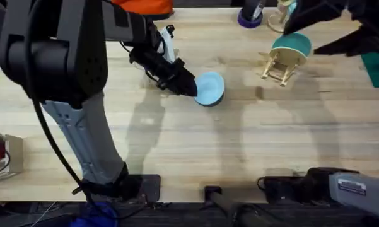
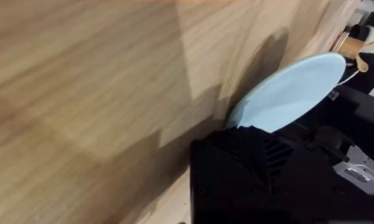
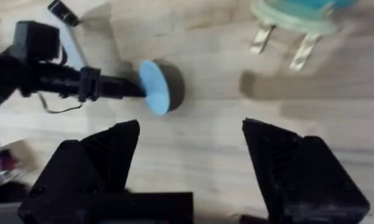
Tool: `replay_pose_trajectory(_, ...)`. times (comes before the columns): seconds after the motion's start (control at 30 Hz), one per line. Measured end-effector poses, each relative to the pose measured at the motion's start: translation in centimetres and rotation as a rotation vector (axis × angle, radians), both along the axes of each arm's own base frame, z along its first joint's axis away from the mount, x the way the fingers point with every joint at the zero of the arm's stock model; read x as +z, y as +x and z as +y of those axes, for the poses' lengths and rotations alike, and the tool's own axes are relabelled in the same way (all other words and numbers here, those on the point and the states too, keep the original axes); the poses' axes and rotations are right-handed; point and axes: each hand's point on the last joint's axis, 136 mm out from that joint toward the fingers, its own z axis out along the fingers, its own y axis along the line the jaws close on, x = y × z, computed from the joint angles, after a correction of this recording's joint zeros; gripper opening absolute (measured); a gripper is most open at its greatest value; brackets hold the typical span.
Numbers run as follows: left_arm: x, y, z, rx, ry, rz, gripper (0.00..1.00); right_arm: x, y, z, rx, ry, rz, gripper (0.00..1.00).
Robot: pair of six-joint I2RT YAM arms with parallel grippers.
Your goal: Pick up the plates from the table one by one and place each into a slot on the dish rack.
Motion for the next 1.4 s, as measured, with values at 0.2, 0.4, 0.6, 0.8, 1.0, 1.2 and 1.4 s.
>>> replay_pose_trajectory(0.2,0.0,0.0,0.0,0.000,0.000,0.000,0.043,-0.7,0.2,1.7,-0.017,0.120,0.077,0.995)
replay_pose_trajectory(0.4,0.0,0.0,0.0,0.000,0.000,0.000,0.043,-0.9,-0.2,3.5,0.013,0.161,0.101,0.995)
replay_pose_trajectory(0.6,0.0,0.0,0.0,0.000,0.000,0.000,0.043,-1.7,0.1,5.6,0.062,0.175,0.090,0.995)
replay_pose_trajectory(0.8,0.0,0.0,0.0,0.000,0.000,0.000,0.043,-5.6,0.1,8.3,0.091,0.208,0.126,0.993)
replay_pose_trajectory(1.0,0.0,0.0,0.0,0.000,0.000,0.000,0.043,-9.2,-0.9,11.3,0.129,0.233,0.163,0.994)
replay_pose_trajectory(1.2,0.0,0.0,0.0,0.000,0.000,0.000,0.043,-11.0,-1.6,13.2,0.149,0.243,0.171,0.993)
replay_pose_trajectory(1.4,0.0,0.0,0.0,0.000,0.000,0.000,0.043,-13.1,-2.1,12.6,0.098,0.211,0.207,0.993)
